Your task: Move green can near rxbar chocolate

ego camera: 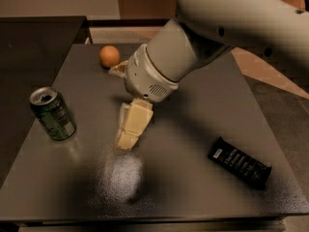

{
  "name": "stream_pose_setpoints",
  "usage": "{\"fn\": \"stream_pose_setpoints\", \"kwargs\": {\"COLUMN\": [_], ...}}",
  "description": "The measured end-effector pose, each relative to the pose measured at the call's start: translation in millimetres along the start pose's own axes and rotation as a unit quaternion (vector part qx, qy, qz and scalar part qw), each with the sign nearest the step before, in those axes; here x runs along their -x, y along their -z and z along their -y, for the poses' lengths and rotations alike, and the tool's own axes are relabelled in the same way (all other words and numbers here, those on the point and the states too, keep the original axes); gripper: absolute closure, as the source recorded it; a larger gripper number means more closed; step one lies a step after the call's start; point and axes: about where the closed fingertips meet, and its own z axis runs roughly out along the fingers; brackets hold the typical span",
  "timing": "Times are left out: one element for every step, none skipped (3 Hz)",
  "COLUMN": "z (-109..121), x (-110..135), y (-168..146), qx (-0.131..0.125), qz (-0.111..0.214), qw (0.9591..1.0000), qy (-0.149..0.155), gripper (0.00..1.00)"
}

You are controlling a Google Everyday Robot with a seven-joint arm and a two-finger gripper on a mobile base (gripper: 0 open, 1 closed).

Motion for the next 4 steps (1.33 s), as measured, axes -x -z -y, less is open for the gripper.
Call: {"fn": "stream_pose_setpoints", "kwargs": {"z": [1.4,7.1,21.0,39.8], "x": [21.6,41.6,54.4,59.0], "y": [-33.0,-64.7,-86.3,-96.6], "qx": [0.012,0.014,-0.002,-0.024], "qz": [0.038,0.072,0.09,0.101], "qw": [0.9992,0.9972,0.9958,0.9943], "qy": [-0.006,-0.01,-0.016,-0.027], "gripper": [0.0,0.0,0.0,0.0]}}
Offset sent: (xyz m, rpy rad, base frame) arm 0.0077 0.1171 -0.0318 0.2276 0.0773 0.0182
